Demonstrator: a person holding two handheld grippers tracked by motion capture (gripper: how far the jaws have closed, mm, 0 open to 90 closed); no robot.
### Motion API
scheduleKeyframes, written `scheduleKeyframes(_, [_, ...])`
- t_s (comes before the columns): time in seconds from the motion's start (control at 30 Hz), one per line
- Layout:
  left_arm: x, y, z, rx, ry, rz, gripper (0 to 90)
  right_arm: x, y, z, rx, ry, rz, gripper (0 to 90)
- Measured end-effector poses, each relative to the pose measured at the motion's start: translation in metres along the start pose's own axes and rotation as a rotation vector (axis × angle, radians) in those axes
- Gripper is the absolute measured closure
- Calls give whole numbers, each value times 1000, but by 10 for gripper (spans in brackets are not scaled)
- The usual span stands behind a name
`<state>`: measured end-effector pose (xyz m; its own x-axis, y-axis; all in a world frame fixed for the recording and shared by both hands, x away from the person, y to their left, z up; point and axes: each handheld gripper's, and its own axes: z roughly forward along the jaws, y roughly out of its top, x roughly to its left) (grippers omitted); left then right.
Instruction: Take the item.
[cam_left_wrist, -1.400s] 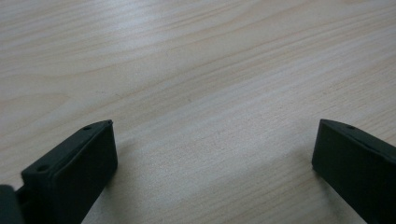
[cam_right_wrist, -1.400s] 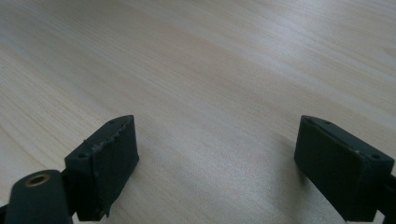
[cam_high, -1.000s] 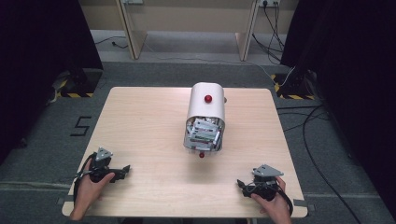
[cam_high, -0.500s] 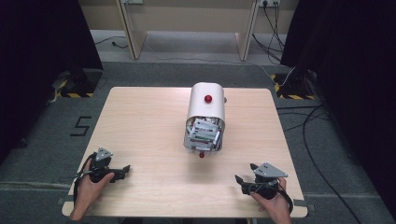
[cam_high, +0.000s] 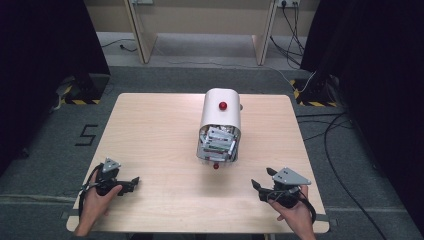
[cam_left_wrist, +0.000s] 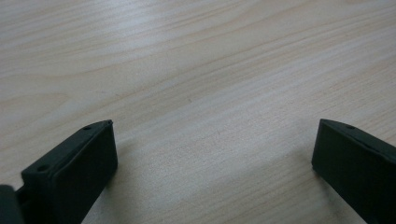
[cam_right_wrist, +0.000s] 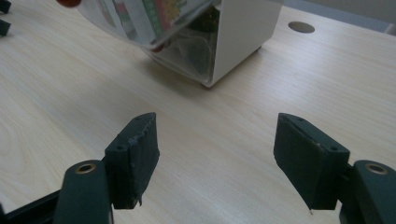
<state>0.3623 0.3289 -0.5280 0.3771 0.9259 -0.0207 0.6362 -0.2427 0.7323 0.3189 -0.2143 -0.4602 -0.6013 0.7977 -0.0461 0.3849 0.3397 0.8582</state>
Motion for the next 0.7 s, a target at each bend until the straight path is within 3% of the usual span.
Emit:
scheduleKeyframes(0.37, [0, 0, 0, 0, 0, 0, 0, 7, 23, -9, -49, 20, -39, 375])
scheduleKeyframes(0.7, [0, 0, 0, 0, -1, 1, 0, 10, 39, -13, -80, 32, -43, 404])
